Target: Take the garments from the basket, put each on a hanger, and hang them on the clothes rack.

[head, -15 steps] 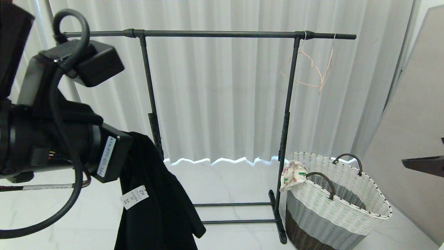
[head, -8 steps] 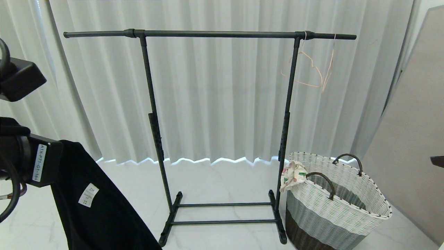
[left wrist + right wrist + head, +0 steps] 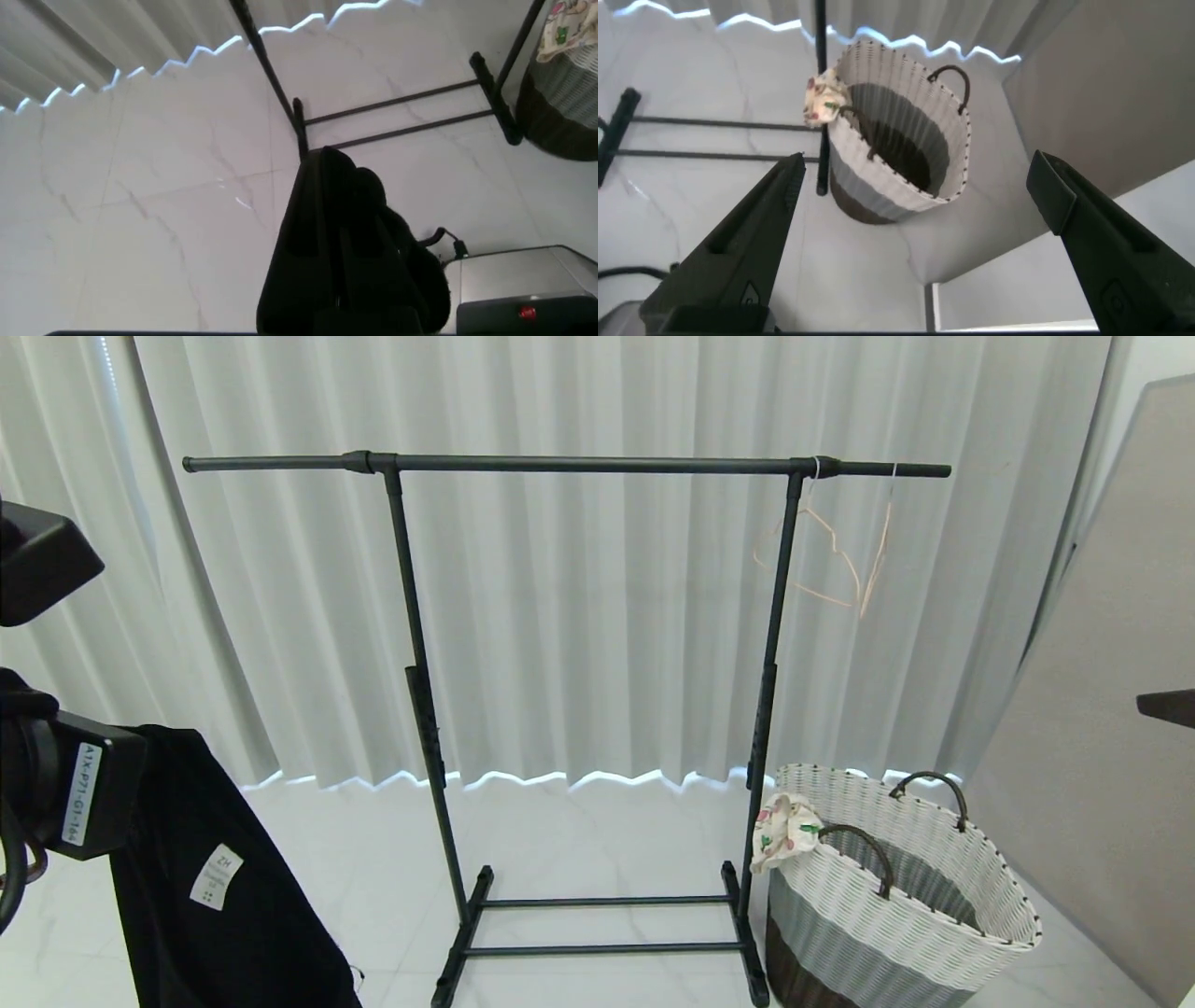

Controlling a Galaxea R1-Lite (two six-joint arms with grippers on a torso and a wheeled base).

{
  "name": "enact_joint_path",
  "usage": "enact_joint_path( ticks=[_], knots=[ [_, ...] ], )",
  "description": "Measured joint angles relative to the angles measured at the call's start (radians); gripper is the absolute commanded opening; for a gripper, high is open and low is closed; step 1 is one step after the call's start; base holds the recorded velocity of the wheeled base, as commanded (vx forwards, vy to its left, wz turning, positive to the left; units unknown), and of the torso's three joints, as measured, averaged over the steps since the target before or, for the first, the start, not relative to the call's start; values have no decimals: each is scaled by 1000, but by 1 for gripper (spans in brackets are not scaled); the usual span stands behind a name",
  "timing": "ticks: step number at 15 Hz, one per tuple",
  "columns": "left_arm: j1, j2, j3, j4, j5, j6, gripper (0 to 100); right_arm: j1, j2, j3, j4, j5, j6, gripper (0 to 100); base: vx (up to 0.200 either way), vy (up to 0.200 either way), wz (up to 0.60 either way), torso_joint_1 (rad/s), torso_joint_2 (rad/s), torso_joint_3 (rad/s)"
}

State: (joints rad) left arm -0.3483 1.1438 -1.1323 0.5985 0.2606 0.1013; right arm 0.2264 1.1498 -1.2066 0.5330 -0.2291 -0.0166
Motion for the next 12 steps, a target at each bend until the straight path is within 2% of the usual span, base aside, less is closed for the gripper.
enact_joint_path(
  ticks=[12],
  knots=[
    [-3,-4,1,-41,35,0,0,-44,50,-17,-13,-2,-4,100,0,0,0,205,-478,-282]
  ],
)
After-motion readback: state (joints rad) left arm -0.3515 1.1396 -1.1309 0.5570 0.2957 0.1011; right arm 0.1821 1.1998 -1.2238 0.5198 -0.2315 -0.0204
